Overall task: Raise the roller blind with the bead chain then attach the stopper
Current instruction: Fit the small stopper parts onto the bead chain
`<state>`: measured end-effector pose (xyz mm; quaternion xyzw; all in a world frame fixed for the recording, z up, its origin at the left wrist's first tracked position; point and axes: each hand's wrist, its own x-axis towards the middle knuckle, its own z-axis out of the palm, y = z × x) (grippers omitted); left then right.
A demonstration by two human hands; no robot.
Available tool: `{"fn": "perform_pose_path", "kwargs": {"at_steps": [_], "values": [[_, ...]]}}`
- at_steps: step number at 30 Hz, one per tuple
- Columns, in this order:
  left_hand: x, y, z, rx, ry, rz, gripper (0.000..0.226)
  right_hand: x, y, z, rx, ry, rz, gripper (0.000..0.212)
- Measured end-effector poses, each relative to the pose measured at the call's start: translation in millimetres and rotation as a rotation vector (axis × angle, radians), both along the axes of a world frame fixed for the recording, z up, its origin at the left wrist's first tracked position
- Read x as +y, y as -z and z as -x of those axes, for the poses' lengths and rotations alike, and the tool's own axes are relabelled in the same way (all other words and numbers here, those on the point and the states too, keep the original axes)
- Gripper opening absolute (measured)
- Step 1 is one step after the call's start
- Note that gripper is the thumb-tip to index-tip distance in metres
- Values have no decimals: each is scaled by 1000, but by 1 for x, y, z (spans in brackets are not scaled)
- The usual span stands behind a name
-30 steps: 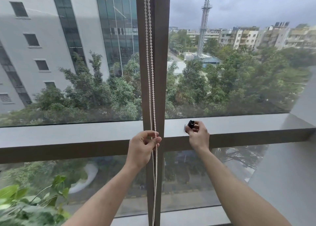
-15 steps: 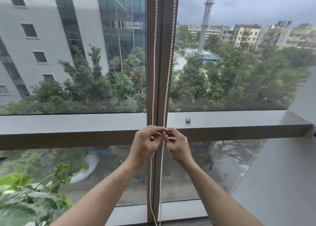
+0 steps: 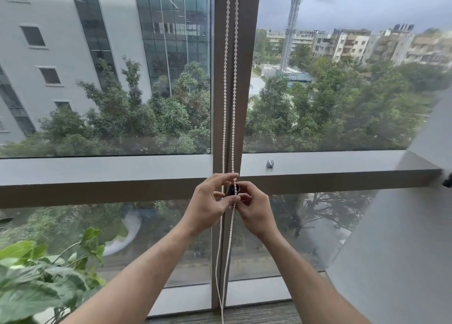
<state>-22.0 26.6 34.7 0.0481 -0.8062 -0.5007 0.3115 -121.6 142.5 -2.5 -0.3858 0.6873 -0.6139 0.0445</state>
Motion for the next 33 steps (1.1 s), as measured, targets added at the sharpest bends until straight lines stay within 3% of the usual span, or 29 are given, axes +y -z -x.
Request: {"fn": "perform_pose_path", "kwargs": {"at_steps": [7,16,33], "values": [[0,-3,-2,-18,68,-126,54,3,-5,-7,70,74,31,16],[-12,-1,-5,-49,170,-335,49,-4,-5,-14,21,53,67,17],[-20,4,-2,-28,119,-291,46,-9,-2,-12,-88,-10,92,25]]}}
